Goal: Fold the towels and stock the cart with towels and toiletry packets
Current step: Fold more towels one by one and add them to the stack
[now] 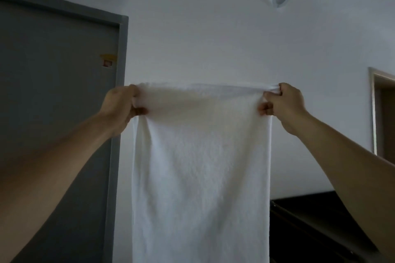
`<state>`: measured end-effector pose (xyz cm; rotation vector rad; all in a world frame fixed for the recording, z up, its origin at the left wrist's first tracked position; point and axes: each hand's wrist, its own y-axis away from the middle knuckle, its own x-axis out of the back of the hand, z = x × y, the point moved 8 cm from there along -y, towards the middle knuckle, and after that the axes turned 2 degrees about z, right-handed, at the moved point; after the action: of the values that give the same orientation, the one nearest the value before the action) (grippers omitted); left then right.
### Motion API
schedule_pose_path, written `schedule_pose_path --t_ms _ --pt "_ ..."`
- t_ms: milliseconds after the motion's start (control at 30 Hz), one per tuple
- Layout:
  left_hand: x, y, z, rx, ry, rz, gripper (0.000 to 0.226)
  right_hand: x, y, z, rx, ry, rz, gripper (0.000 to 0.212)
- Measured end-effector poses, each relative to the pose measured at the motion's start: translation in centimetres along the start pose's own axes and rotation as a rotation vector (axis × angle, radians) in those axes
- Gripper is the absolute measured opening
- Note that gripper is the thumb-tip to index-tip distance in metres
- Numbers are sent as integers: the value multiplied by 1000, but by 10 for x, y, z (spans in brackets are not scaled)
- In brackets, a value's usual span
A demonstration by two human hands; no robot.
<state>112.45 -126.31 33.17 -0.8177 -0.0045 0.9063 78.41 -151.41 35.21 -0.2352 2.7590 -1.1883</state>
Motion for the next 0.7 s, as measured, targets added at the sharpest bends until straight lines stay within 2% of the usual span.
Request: schedule_pose_path --t_ms 67,133,167,233,367,533,600,667,700 --pt "3 6 -8 -17 13 -45 26 1 8 10 -59 -115 -40 7" --pt "7 7 -22 31 28 -51 33 -3 17 28 -144 -107 -116 20" --pt "9 5 -32 71 27 -46 32 -5 21 37 -172 -81 -141 20" --pt "11 6 -57 163 -6 -29 19 -6 29 50 -178 -42 -136 8" --pt "24 8 -109 316 -226 58 3 -15 39 88 -207 -42 -93 8" --pt "29 19 -165 490 -456 39 22 -36 46 161 -387 -46 -154 8" --pt "27 18 -181 505 -451 63 22 -46 46 182 -420 -52 -187 7" --pt "22 13 -183 470 -426 83 8 -57 42 197 -431 -54 -216 5" --pt "19 8 -183 434 -471 78 20 -62 37 200 -422 -62 -222 4"
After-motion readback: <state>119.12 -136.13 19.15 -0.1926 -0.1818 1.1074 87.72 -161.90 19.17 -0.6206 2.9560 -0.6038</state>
